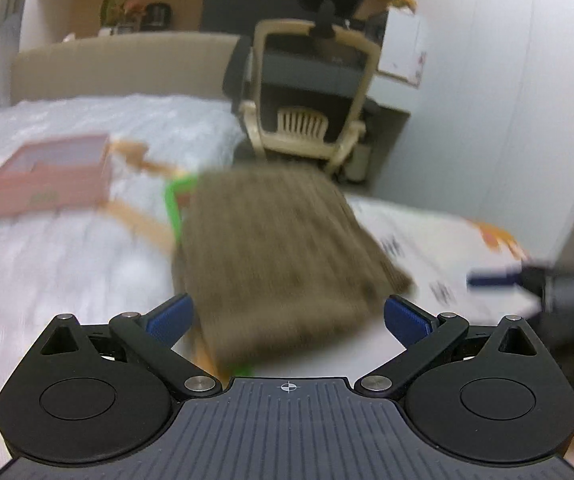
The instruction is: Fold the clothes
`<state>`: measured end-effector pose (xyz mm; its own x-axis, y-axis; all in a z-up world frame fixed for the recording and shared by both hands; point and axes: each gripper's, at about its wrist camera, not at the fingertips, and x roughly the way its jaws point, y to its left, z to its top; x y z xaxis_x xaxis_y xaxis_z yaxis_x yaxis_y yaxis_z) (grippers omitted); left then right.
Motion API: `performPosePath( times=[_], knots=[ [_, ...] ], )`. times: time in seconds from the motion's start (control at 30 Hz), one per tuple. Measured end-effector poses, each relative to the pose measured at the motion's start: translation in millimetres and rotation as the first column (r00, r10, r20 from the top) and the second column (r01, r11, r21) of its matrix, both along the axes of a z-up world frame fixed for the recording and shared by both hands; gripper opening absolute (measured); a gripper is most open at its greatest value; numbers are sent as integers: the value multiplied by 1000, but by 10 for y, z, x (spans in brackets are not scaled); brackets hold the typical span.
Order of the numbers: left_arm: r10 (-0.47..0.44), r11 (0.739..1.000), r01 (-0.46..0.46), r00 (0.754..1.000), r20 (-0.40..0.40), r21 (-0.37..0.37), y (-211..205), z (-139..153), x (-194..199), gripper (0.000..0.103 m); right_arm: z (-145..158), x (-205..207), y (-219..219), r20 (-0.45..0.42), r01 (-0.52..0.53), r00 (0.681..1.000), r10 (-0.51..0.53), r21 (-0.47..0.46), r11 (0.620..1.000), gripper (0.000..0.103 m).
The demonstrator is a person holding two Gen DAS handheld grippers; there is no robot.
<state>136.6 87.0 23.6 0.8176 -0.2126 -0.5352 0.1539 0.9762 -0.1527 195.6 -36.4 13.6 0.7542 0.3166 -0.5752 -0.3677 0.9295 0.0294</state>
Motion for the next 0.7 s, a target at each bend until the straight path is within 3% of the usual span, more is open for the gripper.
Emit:
performPosePath(
  times=[0.13,0.3,0.5,0.7],
  knots=[
    [78,997,-79,993,-88,-8,-167,-269,-537,103,-115,-518,-42,-18,-32,999,31,-61,998,103],
    [176,984,-177,969,-173,7,-271,-452,-477,103,-254,-609,-68,23,94,996,-91,-127,988,103],
    [152,988,-147,980,-128,53,-449,-539,-439,103,-348,-407,-204,-53,105,993,-108,-68,992,103],
    [159,984,-146,980,-124,105,-539,-568,-433,103,-374,-414,-197,-56,108,992,-111,-58,993,103]
  ],
)
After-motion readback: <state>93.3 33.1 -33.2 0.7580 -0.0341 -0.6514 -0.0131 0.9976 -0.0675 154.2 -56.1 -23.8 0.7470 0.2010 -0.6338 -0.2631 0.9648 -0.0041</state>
